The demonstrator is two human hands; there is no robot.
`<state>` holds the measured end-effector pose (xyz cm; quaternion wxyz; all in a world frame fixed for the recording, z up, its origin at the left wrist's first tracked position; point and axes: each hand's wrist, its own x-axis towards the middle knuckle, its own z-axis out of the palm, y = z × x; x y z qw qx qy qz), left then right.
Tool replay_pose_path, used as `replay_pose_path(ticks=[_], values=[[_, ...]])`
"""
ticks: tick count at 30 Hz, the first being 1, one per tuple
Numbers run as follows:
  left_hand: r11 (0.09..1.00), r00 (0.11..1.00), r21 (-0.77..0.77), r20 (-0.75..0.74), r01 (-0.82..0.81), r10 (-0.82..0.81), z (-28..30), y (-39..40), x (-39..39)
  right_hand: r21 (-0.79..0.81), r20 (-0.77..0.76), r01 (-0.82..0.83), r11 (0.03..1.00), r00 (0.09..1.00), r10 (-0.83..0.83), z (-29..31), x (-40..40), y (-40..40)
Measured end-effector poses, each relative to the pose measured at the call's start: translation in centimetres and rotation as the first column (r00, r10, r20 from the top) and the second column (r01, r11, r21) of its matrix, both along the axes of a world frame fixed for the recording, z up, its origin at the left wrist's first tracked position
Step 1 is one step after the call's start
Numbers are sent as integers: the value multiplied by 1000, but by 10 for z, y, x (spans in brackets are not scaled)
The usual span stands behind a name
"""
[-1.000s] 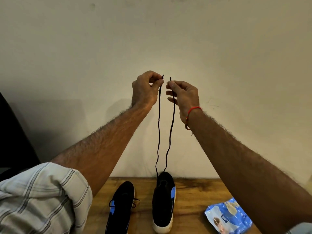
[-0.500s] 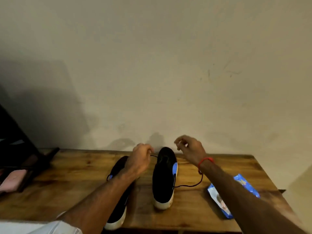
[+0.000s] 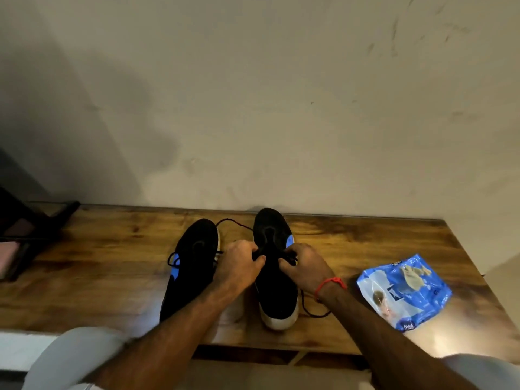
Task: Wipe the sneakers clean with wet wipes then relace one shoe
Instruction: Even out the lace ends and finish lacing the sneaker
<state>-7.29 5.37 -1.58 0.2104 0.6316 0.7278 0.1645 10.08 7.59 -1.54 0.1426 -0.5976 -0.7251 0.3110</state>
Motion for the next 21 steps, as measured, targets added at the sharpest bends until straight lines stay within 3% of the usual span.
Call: replay_pose_path(ticks=[4, 7, 9, 12, 14, 21], values=[[992, 994, -88, -53, 87, -92, 10, -43, 0, -126, 95, -127, 984, 986, 140, 10, 1, -26], [971, 995, -224, -40, 81, -92, 11, -51, -12, -186, 59, -176, 967, 980, 190, 14, 5, -34], [951, 983, -309, 171, -16, 72, 8, -39, -20, -98, -18, -146, 984, 989, 145, 13, 8, -30], [897, 765, -379, 501, -227, 405, -5, -19, -20, 75, -48, -146, 986, 988, 149, -5, 8, -15], [893, 699, -312, 558, -323, 448, -20, -15, -11, 148, -58, -157, 976, 984, 167, -21, 5, -8], [853, 708, 9, 563, -522, 427, -55, -17, 18, 403, -185, -35, 914, 976, 119, -63, -5, -8]])
